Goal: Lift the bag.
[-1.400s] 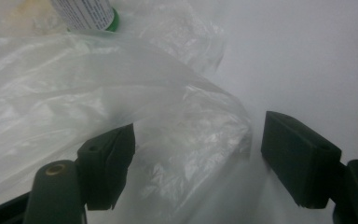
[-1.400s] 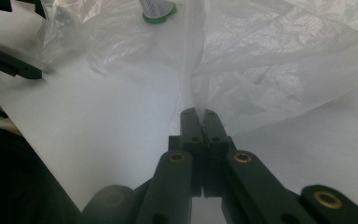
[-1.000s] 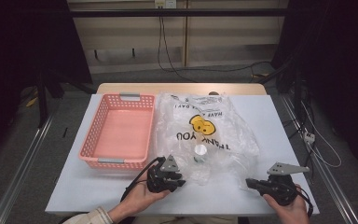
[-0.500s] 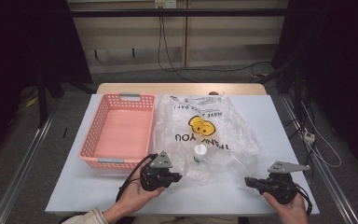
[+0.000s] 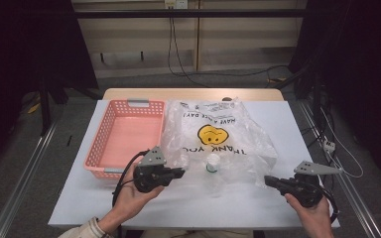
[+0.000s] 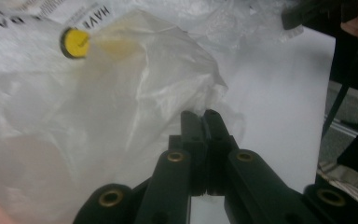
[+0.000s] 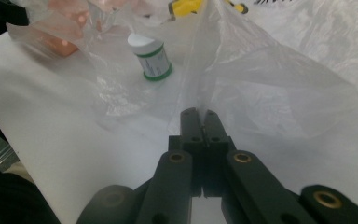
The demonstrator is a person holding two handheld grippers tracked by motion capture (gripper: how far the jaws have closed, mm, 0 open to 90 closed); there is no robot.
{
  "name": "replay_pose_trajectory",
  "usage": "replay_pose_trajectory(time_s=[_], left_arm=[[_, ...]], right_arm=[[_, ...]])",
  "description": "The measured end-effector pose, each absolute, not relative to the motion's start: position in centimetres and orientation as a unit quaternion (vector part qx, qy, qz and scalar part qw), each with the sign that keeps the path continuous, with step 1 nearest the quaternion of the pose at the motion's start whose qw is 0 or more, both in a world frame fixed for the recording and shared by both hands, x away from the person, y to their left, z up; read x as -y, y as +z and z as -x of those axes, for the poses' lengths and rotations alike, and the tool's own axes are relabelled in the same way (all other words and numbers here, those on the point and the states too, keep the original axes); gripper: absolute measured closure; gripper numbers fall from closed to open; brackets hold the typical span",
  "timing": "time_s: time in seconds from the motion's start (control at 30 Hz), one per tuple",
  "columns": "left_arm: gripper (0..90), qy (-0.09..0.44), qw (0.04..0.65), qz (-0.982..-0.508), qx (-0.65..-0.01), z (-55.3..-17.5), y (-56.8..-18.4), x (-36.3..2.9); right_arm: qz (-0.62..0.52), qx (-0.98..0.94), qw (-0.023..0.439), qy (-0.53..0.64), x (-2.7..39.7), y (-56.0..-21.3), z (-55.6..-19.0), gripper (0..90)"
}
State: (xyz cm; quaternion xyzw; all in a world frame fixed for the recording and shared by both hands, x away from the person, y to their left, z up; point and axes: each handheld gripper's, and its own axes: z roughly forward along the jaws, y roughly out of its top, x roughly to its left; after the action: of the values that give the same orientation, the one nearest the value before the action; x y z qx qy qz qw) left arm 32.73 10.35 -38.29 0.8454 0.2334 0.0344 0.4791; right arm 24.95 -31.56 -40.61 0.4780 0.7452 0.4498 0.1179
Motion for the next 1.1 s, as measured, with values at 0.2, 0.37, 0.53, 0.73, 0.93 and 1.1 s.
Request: replay_pose_trajectory(time_s=[0.2, 0.37, 0.53, 0.73, 0.93, 1.1], left_arm=[[90.0, 0.051, 0.494, -0.834, -0.240, -33.1, -37.0, -11.4], [90.0, 0.060, 0.509, -0.824, -0.241, -33.6, -35.7, -12.0], [90.0, 0.074, 0.520, -0.814, -0.248, -34.4, -34.6, -12.6], [90.0, 0.086, 0.538, -0.799, -0.253, -35.2, -33.2, -13.2], [90.0, 0.100, 0.562, -0.782, -0.253, -35.7, -31.3, -13.7], [90.0, 0.110, 0.579, -0.767, -0.256, -36.0, -30.0, -14.0]], right_arm=[[-0.474, -0.736, 0.127, 0.466, 31.6, -39.7, -25.4, 90.0], [-0.471, -0.730, 0.140, 0.476, 31.7, -38.5, -26.2, 90.0], [-0.464, -0.724, 0.154, 0.487, 31.7, -37.0, -27.3, 90.0], [-0.454, -0.719, 0.169, 0.498, 31.3, -35.4, -28.5, 90.0], [-0.443, -0.710, 0.184, 0.516, 31.0, -33.6, -29.5, 90.0], [-0.433, -0.699, 0.199, 0.534, 31.0, -31.8, -30.3, 90.0]])
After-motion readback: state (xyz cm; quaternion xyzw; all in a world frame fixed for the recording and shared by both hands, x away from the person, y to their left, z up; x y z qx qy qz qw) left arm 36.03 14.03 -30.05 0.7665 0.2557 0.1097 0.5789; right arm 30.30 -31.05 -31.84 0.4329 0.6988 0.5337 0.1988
